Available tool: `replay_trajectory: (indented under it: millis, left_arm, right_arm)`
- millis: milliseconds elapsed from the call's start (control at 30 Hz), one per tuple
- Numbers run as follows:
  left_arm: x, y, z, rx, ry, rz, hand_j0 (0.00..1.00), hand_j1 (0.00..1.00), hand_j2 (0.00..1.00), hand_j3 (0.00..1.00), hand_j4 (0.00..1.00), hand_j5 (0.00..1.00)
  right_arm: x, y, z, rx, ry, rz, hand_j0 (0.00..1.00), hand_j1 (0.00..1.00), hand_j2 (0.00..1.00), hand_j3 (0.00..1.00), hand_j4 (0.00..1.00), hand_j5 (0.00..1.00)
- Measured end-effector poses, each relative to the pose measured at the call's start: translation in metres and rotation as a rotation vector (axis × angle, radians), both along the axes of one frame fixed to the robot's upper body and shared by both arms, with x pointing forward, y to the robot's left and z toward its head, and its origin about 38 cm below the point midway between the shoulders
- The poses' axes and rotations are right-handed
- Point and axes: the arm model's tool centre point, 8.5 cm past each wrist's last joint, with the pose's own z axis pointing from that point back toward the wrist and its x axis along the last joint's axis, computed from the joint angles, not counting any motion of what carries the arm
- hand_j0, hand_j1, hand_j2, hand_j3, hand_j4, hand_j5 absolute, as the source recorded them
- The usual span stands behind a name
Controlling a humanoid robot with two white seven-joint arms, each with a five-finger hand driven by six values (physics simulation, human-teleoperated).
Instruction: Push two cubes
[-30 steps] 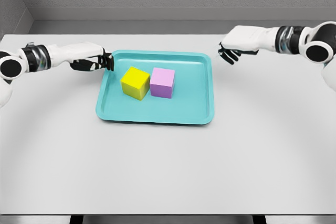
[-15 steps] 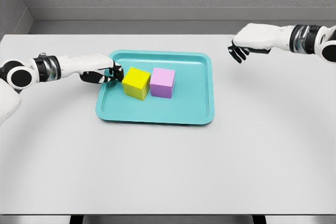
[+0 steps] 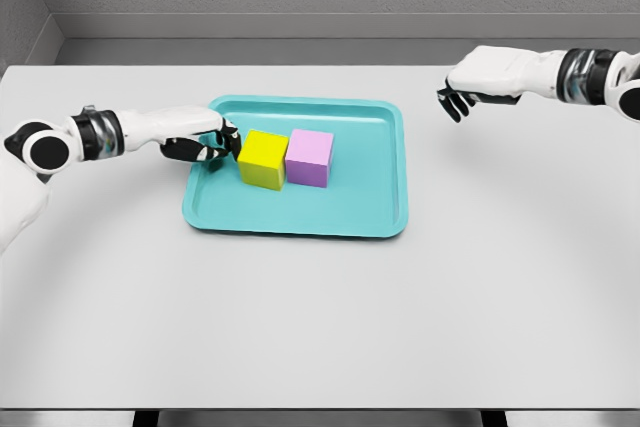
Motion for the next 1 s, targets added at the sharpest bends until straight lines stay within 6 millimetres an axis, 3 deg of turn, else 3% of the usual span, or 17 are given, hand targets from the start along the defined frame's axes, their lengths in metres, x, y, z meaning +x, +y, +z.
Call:
replay_trajectory:
  millis: [233,300,367,400,433,467,533,667,833,1000]
  left_arm:
    - [0.002,-0.001,-0.001,0.030,-0.005,-0.013,0.48,0.48,0.48,0.48,0.48,0.48]
    - [0.011,0.008,0.012,0.048,-0.027,0.004,0.48,0.48,0.48,0.48,0.48,0.48]
    - [0.012,0.022,0.011,0.056,-0.022,0.035,0.48,0.48,0.48,0.48,0.48,0.48]
    - [0.013,0.031,0.014,0.059,-0.025,0.049,0.48,0.48,0.48,0.48,0.48,0.48]
    - [0.012,0.039,0.016,0.055,-0.024,0.064,0.48,0.48,0.48,0.48,0.48,0.48]
    - [0.004,0.048,0.012,0.050,-0.016,0.068,0.49,0.49,0.49,0.49,0.49,0.49]
    - [-0.019,0.050,0.000,0.064,-0.007,0.026,0.49,0.49,0.49,0.49,0.49,0.49]
    - [-0.028,0.033,0.009,0.255,-0.104,-0.084,0.48,0.48,0.48,0.48,0.48,0.48]
    - [-0.028,0.007,0.019,0.104,-0.073,-0.131,0.48,0.48,0.48,0.48,0.48,0.48]
    - [-0.028,-0.006,0.022,0.044,-0.060,-0.152,0.48,0.48,0.48,0.48,0.48,0.48]
  right_arm:
    - [-0.002,0.002,0.004,0.014,-0.005,0.011,0.25,0.25,0.25,0.25,0.25,0.25]
    - [-0.002,0.002,0.007,0.025,-0.005,0.012,0.25,0.25,0.25,0.25,0.25,0.25]
    - [-0.002,-0.001,0.006,0.032,0.001,0.007,0.27,0.27,0.27,0.27,0.27,0.27]
    - [-0.002,-0.003,0.007,0.037,-0.001,0.003,0.41,0.41,0.41,0.41,0.41,0.41]
    - [-0.005,-0.007,0.000,0.047,0.012,-0.007,0.75,0.75,0.75,0.75,0.75,0.75]
    - [-0.011,-0.013,-0.017,0.061,0.043,-0.024,1.00,1.00,1.00,1.00,1.00,1.00]
    - [-0.011,-0.026,-0.009,0.098,0.021,-0.059,1.00,1.00,1.00,1.00,1.00,1.00]
    - [-0.011,-0.038,-0.001,0.136,-0.002,-0.091,1.00,1.00,1.00,1.00,1.00,1.00]
    - [-0.012,-0.041,-0.001,0.145,-0.003,-0.098,1.00,1.00,1.00,1.00,1.00,1.00]
    - [-0.015,-0.048,-0.001,0.134,-0.003,-0.108,1.00,1.00,1.00,1.00,1.00,1.00]
